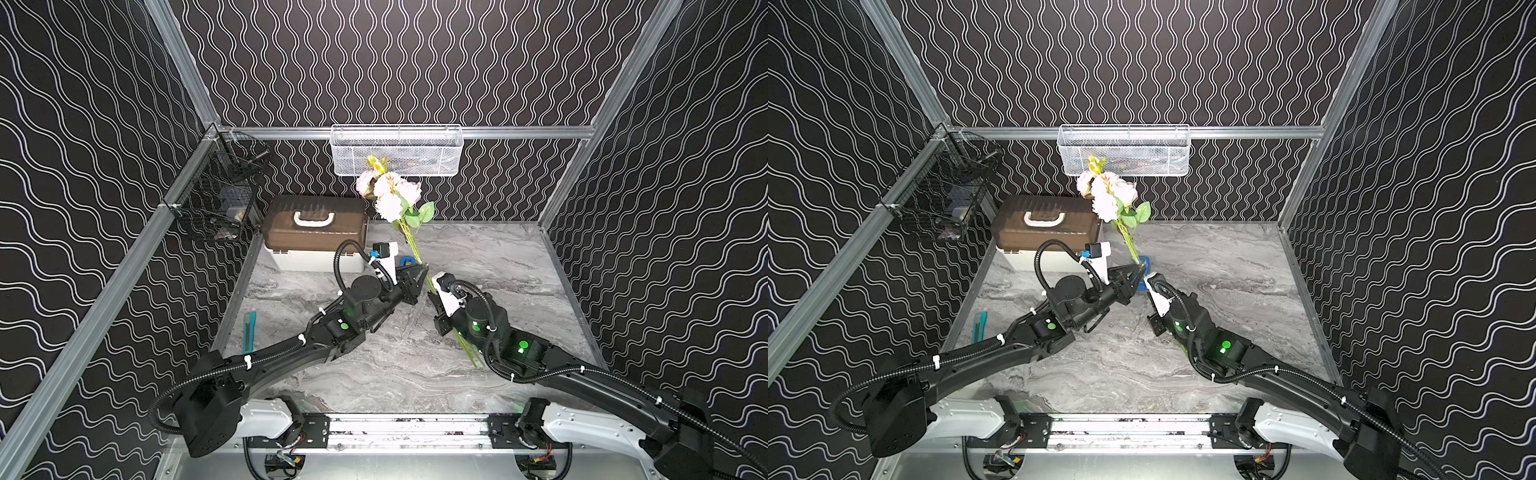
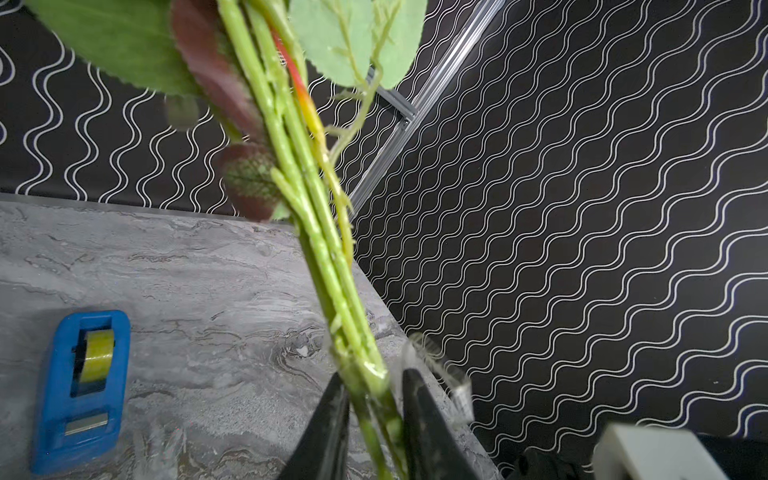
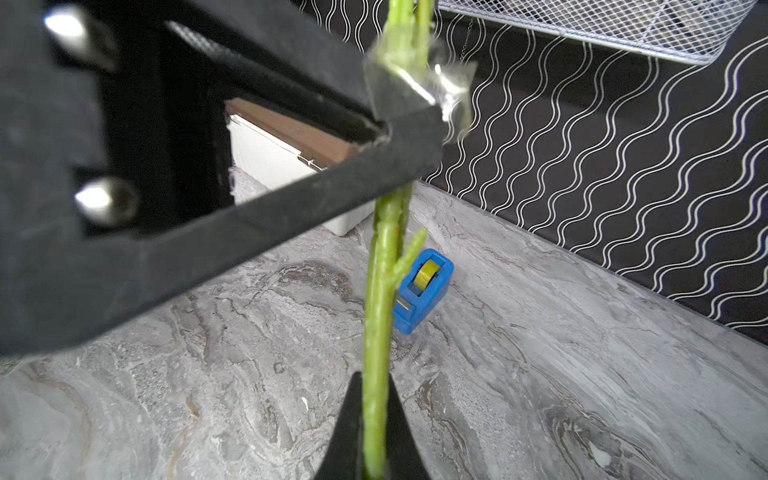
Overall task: Wrap bouquets with tape
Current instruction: Wrap the tape around the bouquet.
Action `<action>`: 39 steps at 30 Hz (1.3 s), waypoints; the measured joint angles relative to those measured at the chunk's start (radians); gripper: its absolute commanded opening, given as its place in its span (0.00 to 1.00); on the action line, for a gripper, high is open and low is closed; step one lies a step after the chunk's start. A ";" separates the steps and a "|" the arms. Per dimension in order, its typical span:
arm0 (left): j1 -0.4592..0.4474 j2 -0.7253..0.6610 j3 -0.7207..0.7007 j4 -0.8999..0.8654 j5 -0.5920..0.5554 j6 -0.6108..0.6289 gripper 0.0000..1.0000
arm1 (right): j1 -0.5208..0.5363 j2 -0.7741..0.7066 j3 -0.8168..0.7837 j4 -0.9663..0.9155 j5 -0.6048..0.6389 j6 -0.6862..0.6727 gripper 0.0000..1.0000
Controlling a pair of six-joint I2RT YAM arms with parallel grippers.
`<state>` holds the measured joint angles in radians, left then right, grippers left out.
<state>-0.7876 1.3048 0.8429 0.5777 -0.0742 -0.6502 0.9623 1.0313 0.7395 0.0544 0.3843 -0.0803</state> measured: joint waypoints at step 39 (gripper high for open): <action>0.174 -0.003 -0.013 0.323 0.550 0.063 0.00 | -0.137 -0.197 0.022 -0.033 -0.422 0.315 0.99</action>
<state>-0.6132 1.3018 0.8299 0.9009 0.4755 -0.5873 0.8253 0.8345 0.7616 0.0212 -0.0380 0.2344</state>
